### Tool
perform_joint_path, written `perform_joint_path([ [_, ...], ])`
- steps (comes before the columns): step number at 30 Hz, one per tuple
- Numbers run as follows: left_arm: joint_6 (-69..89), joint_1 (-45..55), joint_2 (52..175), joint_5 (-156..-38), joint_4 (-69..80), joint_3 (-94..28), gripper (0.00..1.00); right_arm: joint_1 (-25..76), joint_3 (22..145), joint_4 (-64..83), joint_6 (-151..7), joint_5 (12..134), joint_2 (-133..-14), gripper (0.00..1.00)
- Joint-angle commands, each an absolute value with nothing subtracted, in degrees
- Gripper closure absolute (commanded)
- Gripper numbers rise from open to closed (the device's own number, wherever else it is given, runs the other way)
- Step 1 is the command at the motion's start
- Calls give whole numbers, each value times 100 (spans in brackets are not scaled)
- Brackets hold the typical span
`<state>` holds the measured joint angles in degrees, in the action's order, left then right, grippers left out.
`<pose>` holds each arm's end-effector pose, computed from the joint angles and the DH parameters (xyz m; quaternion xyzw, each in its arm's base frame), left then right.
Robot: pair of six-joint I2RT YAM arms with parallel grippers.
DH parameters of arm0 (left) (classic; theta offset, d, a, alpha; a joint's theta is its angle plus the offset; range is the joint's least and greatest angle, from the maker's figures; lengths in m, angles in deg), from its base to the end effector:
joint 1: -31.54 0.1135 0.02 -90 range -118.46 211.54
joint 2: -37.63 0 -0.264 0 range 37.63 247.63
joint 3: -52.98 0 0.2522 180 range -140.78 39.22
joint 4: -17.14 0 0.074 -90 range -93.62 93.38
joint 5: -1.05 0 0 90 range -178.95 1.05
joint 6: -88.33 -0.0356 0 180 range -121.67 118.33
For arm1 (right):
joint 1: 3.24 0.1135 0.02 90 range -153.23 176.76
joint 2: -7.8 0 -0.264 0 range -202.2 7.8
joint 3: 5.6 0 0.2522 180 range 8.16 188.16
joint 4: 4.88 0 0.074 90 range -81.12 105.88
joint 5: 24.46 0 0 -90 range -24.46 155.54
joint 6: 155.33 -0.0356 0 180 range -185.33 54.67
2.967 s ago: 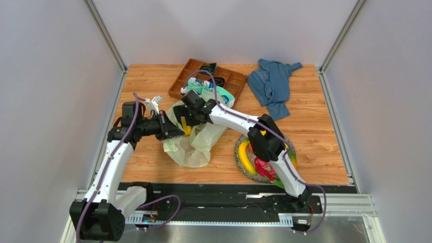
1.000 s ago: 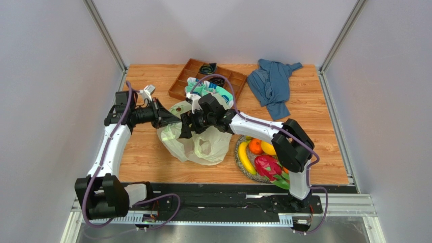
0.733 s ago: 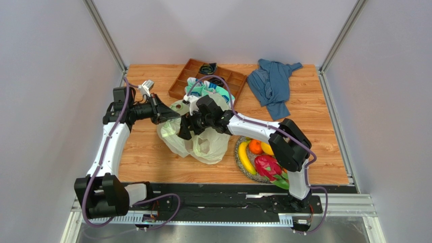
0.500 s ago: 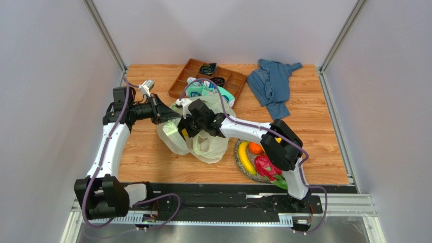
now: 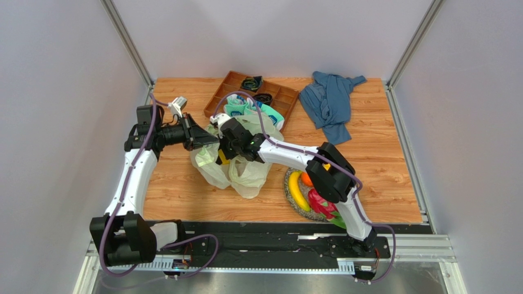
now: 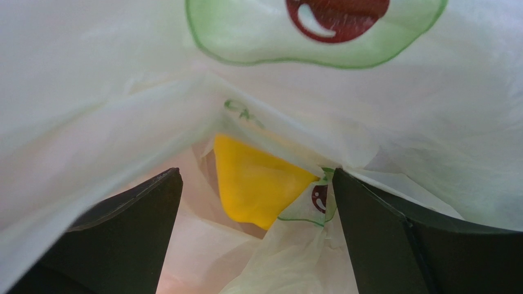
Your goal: Take the fake fruits out of the plastic bag
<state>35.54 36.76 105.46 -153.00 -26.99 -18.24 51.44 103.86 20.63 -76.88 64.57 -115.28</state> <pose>0.2419 -0.0100 0.3144 -0.0729 0.7984 -0.5607 0.2068 0.2862 0.4029 0.2062 -0.3285 0.8412 0.2282 0.3639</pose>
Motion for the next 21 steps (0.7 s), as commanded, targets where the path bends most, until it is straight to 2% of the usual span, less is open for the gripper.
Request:
perform_joint_path([
  [1, 3691, 3664, 10460, -15539, -2405, -1809, 100, 5143, 10695, 2198, -7790, 6202, -11770, 0],
  [10, 3788, 3646, 10460, -15583, -2281, -1677, 100, 5222, 10844, 2066, -7851, 6264, -12157, 0],
  [13, 3701, 3646, 10451, -15557, -2334, -1686, 100, 5214, 10818, 2031, -7676, 6228, -12184, 18],
  [14, 3665, 3655, 10451, -15522, -2369, -1686, 100, 5144, 10792, 2022, -7597, 6473, -12131, 30],
  [17, 3569, 3655, 10442, -15452, -2395, -1712, 100, 4924, 10476, 2031, -7562, 7106, -11710, 50],
  [21, 3235, 3813, 10460, -15153, -2509, -1756, 100, 4564, 9993, 2162, -7474, 8046, -10823, 59],
])
